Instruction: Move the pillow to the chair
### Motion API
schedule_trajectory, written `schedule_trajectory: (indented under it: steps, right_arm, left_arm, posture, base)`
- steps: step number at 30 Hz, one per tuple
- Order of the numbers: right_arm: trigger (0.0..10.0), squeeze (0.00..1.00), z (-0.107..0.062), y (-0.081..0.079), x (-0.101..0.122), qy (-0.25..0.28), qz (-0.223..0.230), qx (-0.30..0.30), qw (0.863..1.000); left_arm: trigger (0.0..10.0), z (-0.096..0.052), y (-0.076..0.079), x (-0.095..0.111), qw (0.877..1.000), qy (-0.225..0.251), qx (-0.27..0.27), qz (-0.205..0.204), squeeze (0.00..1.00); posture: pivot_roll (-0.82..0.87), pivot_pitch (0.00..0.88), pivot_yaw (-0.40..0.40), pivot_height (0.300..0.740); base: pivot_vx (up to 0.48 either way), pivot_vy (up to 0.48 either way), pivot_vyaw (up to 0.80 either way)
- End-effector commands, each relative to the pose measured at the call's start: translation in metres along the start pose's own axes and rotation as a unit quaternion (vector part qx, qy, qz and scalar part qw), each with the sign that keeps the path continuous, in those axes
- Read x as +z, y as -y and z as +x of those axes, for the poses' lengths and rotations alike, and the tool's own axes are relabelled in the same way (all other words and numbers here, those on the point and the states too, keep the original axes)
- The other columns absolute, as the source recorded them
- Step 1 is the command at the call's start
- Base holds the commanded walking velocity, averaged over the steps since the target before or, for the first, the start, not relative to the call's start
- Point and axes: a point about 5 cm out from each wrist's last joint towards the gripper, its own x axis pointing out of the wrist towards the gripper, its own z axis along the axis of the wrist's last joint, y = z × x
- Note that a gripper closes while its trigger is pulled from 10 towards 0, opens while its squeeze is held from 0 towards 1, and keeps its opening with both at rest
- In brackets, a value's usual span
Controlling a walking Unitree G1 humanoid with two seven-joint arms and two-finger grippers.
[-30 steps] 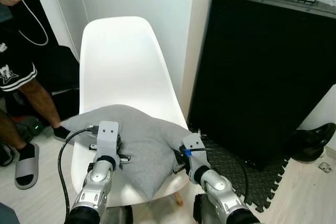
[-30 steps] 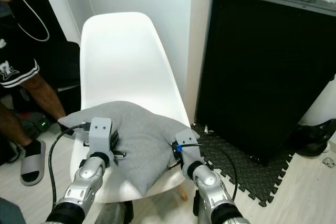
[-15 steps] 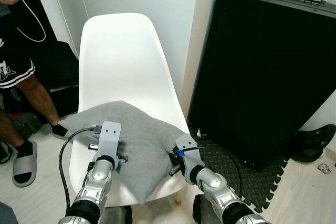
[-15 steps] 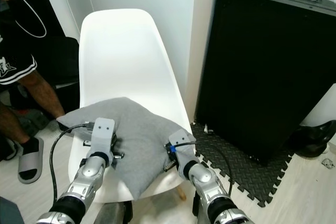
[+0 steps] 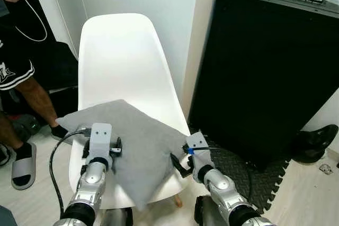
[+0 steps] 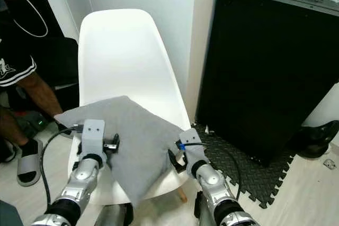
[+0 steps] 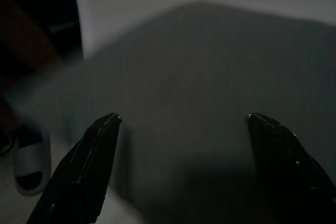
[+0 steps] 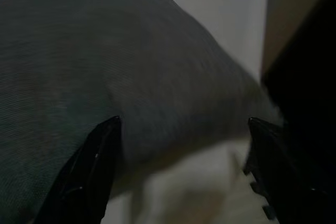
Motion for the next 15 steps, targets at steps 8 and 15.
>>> schedule_trajectory:
  steps: [8,15]
  right_arm:
    - [10.0,0.37,-0.014,0.028,-0.008,0.012,0.031,-0.053,0.998]
    - [10.0,0.00,-0.023,0.045,0.013,0.094,0.075,-0.096,0.988]
  left_arm:
    - [10.0,-0.003,-0.016,0.016,0.997,0.064,0.028,0.018,1.00]
    - [10.0,-0.017,-0.023,0.038,0.992,0.123,0.025,-0.027,0.00]
  posture:
    - [0.06,0.088,-0.035,0.598]
    - [0.05,0.056,-0.018,0.598]
  base:
    - [0.000,0.000,0.00]
    - [0.000,0.000,0.00]
